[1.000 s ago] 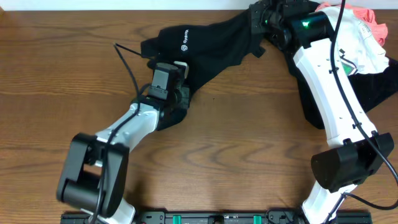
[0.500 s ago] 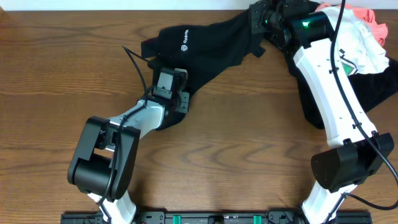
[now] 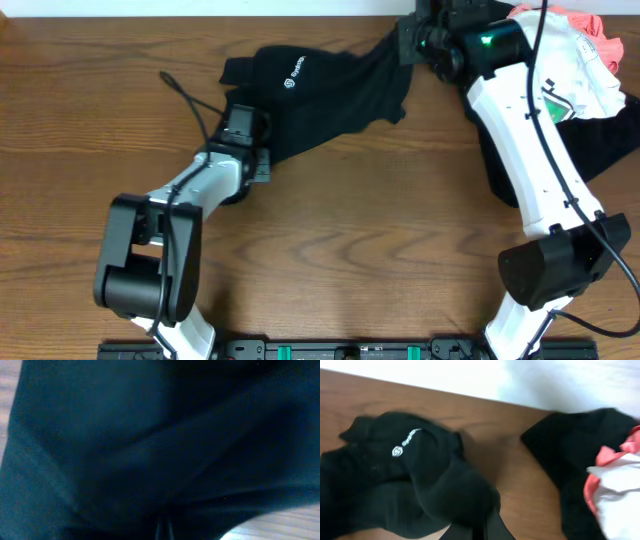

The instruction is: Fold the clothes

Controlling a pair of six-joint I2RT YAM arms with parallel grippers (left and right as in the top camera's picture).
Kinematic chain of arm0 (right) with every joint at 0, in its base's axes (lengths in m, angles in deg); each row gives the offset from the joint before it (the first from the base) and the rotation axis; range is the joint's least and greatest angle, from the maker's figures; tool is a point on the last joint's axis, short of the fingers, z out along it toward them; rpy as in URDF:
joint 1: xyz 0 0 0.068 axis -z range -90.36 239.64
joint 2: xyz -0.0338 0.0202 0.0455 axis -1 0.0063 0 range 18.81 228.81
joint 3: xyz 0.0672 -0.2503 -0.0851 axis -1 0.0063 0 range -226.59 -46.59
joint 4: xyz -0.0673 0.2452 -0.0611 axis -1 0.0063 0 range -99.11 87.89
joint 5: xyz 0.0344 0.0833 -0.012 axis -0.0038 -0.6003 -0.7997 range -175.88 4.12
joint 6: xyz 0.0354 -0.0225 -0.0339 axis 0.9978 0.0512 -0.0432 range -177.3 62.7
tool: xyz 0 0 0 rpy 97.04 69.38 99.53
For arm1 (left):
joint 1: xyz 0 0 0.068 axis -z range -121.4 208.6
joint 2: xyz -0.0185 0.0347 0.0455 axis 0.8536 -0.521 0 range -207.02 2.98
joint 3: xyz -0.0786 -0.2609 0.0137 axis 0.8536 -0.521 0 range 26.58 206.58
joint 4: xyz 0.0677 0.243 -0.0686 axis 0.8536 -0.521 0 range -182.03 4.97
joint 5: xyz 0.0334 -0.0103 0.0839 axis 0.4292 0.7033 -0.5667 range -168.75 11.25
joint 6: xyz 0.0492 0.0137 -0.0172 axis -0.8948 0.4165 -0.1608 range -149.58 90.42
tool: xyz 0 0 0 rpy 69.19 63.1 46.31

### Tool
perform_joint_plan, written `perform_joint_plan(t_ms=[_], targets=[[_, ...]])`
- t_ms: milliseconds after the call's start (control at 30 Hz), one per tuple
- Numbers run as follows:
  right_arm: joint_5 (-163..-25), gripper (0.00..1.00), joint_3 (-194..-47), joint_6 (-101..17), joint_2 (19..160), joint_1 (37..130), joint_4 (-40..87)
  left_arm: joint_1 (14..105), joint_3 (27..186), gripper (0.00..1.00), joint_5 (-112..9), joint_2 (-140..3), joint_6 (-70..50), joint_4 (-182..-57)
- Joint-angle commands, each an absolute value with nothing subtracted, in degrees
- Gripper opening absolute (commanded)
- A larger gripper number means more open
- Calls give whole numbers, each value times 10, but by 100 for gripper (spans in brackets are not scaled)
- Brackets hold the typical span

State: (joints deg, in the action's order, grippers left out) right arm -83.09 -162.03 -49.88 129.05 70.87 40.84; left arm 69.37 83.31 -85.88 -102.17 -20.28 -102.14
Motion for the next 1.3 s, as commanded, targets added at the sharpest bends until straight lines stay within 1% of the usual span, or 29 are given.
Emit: perform_joint_plan(t_ms=[0, 200, 333, 533, 833, 867, 900, 967, 1067, 1100, 1167, 1267], targets=[[-837, 1, -1622, -478, 1285, 692, 417, 664, 800, 6, -889, -1059, -165, -1066], [-813, 1, -1622, -482, 1256, 687, 395, 656, 800, 6, -917, -1050, -138, -1081], [-776, 1, -1621, -520, 1253, 696, 329, 656, 800, 6, -917, -1035, -138, -1072], [-776, 1, -1621, -521, 1280, 733, 256, 656, 800, 6, -917, -1018, -138, -1057], [-772, 1, -1621, -519, 1322, 747, 237, 656, 800, 6, -916, -1018, -138, -1055], [-773, 3, -1621, -520, 1324, 747, 237, 656, 800, 6, -916, -1018, -138, -1055], [-773, 17, -1621, -520, 1324, 747, 236, 656, 800, 6, -916, -1018, -138, -1055], [-762, 31, -1621, -520, 1325, 747, 228, 656, 800, 6, -916, -1018, -138, -1055], [-714, 88, -1621, -520, 1328, 752, 193, 656, 800, 6, -914, -1018, -138, -1055], [-705, 99, -1621, -520, 1329, 756, 184, 657, 800, 6, -913, -1018, -138, -1055], [-719, 99, -1621, -520, 1330, 764, 191, 657, 800, 6, -912, -1018, -138, -1056], [-786, 99, -1622, -513, 1323, 766, 265, 657, 800, 6, -912, -1018, -138, -1056]])
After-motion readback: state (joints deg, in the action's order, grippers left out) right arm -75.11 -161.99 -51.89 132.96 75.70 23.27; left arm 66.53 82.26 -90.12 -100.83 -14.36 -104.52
